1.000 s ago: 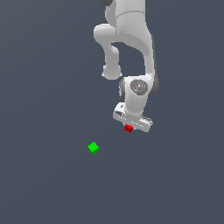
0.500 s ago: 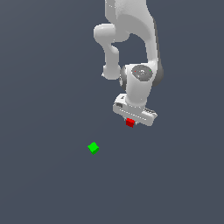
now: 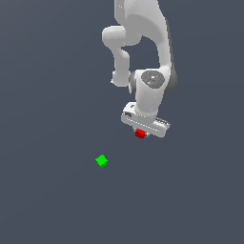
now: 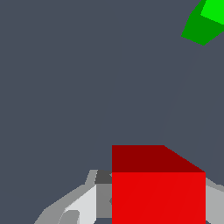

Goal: Stack the red cube on top of the green cube.

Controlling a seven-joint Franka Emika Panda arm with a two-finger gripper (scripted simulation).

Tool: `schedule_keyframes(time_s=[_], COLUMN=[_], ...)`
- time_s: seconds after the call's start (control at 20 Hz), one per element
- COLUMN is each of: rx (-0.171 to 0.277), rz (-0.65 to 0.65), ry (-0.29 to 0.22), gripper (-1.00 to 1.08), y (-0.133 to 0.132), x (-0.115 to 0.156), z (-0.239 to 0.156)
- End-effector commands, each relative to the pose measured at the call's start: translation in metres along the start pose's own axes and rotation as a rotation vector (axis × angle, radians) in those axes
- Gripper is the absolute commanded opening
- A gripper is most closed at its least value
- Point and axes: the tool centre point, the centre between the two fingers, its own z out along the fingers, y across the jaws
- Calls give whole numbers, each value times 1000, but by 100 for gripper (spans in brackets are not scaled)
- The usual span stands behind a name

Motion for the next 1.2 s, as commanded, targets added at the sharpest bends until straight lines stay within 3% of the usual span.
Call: schedule_keyframes(time_s=[0.0,0.85,1.15], rx=[0,0,-1], rz=[1,1,1], ry=[0,0,0], gripper=[-100,-100,-100], y=[6,91,109], x=[9,134,164], z=[2,41,49])
